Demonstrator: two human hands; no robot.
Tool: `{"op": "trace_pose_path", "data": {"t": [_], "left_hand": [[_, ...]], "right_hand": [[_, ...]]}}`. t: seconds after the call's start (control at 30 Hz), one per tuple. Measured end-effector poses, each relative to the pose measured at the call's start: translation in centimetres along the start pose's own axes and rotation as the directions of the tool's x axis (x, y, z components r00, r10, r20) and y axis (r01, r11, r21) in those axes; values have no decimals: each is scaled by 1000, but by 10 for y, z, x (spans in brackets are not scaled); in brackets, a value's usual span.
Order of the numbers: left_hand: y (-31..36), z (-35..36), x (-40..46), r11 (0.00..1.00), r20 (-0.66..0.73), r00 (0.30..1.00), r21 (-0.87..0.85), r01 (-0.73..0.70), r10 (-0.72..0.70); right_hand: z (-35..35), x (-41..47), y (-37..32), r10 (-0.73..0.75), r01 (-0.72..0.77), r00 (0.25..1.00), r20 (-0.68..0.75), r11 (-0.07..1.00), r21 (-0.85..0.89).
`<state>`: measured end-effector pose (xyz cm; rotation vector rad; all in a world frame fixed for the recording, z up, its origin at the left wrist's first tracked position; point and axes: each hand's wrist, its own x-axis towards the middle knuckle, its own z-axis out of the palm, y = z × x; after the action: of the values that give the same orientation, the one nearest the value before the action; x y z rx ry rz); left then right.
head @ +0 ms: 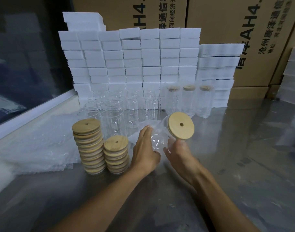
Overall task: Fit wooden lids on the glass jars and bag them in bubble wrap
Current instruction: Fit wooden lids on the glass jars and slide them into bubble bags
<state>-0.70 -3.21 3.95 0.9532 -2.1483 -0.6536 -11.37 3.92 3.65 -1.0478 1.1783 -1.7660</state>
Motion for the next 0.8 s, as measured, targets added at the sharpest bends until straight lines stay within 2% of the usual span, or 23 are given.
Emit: {"op": "trace_pose_path", "data": {"t": [0.1, 0.2, 0.33, 0.43, 0.57, 0.8], "left_hand": [[0, -3, 4, 1000, 15, 1000, 21, 9, -9], [2, -5, 5, 1000, 18, 1000, 28, -3, 2], [4, -6, 2, 999, -7, 1000, 51, -17, 17], [9, -9, 3, 996, -16, 998, 77, -52, 54], [18, -12, 5, 990, 33, 995, 110, -92, 89], [24, -15, 0, 973, 91, 984, 162, -167, 154]], "right_hand": [[-3, -1, -4, 172, -173, 985, 24, 953, 248], [-7, -4, -13, 111, -167, 984, 137, 838, 520], [-13, -7, -16, 31, -135, 983, 181, 788, 600], [-15, -6, -13, 25, -130, 983, 180, 789, 601], [-11, -1, -3, 53, -76, 996, 69, 917, 391], [-14, 2, 4, 77, -56, 993, -85, 971, 234]]}}
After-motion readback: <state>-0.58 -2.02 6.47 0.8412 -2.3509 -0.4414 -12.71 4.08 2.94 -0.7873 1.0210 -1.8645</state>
